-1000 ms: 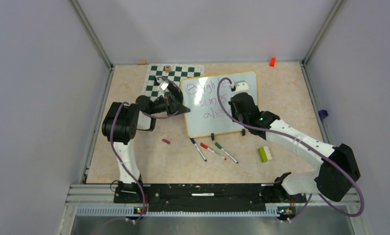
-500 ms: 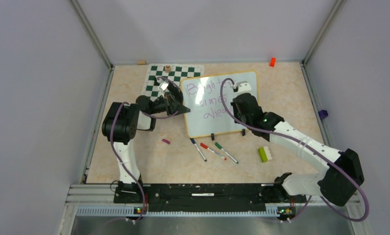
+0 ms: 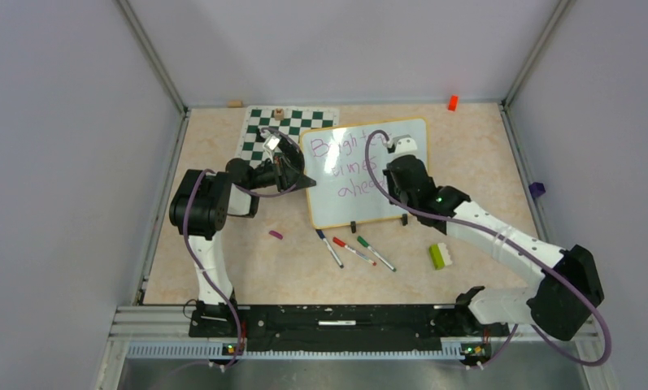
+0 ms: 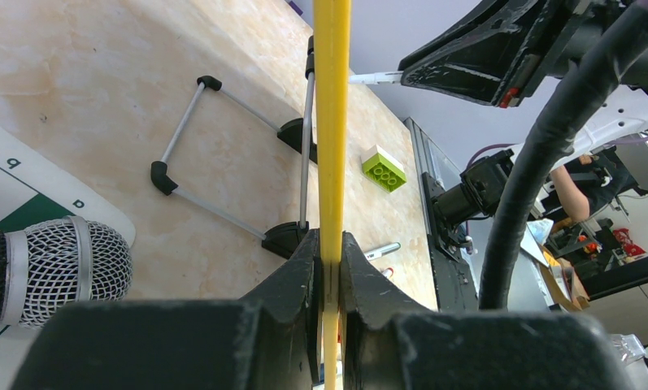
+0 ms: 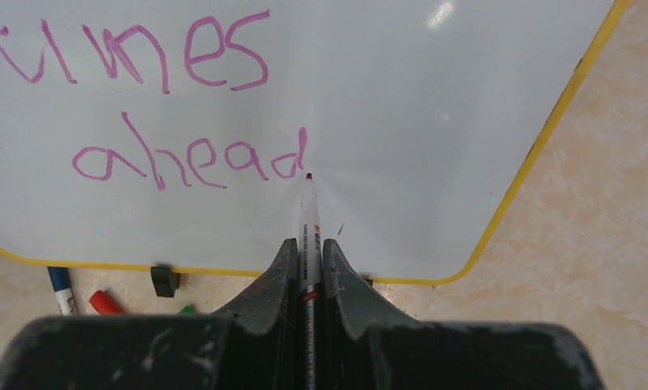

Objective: Write a sentence on the whiteboard

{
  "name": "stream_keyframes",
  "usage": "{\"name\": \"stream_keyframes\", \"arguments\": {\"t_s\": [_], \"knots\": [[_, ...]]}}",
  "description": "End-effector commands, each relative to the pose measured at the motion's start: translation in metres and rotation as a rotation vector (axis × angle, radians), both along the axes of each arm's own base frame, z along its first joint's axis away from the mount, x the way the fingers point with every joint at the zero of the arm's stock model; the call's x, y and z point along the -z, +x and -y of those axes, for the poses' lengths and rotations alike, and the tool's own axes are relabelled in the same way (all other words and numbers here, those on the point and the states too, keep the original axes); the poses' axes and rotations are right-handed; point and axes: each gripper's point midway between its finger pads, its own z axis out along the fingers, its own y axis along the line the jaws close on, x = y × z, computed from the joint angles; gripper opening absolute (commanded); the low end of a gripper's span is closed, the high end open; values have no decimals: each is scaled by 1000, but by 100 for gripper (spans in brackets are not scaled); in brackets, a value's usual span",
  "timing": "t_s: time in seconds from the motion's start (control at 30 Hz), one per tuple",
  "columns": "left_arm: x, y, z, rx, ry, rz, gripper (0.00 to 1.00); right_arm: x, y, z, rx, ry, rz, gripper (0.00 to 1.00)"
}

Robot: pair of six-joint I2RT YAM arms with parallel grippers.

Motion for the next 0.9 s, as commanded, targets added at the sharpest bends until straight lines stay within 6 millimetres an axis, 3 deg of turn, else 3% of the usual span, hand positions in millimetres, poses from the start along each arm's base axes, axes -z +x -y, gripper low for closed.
{"name": "stream_keyframes", "arguments": {"t_s": [0.0, 0.27, 0.5, 0.63, 0.7, 0.8, 0.87], "knots": [[-19, -6, 2, 29, -11, 128, 0, 10, 11, 8, 65, -16, 12, 0], [-19, -6, 2, 29, -11, 128, 0, 10, 13, 12, 85, -27, 21, 0], [-20, -7, 2, 28, -9, 137, 0, -23, 0, 17, 65, 56, 85, 0], [-22, -10, 1, 23, -8, 155, 8, -35, -9, 23, 65, 103, 137, 0], [-23, -11, 1, 23, -8, 160, 16, -37, -13, 25, 61, 132, 158, 0], [-25, -16, 0, 18, -5, 183, 53, -40, -18, 26, 58, 165, 175, 0], [-28, -20, -1, 4, -4, 212, 70, -40, -20, 27, 59, 172, 179, 0]]}}
